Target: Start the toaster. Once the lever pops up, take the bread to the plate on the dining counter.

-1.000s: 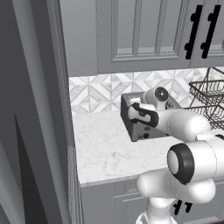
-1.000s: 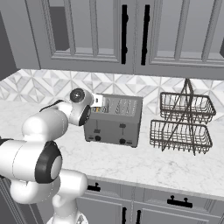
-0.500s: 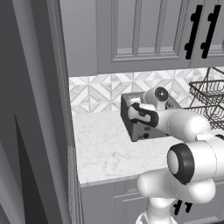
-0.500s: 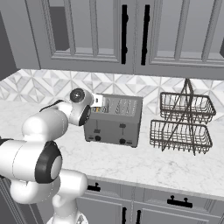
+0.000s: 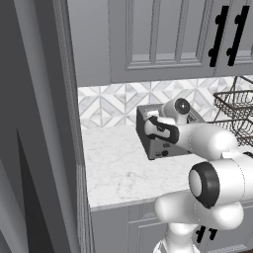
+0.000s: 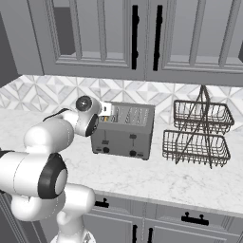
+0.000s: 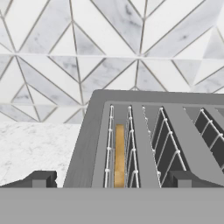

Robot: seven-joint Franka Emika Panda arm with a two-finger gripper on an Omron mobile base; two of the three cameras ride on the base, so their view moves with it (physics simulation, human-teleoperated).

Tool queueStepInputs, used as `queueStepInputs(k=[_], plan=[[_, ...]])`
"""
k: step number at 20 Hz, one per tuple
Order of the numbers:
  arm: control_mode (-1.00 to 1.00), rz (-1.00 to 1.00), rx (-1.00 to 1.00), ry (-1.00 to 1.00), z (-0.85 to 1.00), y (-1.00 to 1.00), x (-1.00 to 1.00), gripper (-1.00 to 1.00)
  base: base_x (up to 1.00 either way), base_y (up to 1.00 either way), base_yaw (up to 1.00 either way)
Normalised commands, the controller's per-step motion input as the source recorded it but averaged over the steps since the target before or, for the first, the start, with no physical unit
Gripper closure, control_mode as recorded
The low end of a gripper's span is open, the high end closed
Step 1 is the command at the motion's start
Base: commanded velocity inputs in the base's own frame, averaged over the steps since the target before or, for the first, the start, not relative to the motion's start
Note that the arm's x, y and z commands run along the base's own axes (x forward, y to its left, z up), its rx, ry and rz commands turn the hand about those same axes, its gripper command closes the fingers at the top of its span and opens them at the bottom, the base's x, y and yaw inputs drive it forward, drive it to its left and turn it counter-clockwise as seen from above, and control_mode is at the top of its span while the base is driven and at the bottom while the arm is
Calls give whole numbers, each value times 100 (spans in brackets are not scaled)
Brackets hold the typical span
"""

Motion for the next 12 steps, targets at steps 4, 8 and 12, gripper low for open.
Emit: queueStepInputs(k=[4, 8, 12], plan=[[-100, 0, 0, 0, 0, 0, 0, -100, 0, 0, 0], [-100, 0, 0, 0, 0, 0, 0, -100, 0, 0, 0], [-100, 0, 0, 0, 0, 0, 0, -100, 0, 0, 0]])
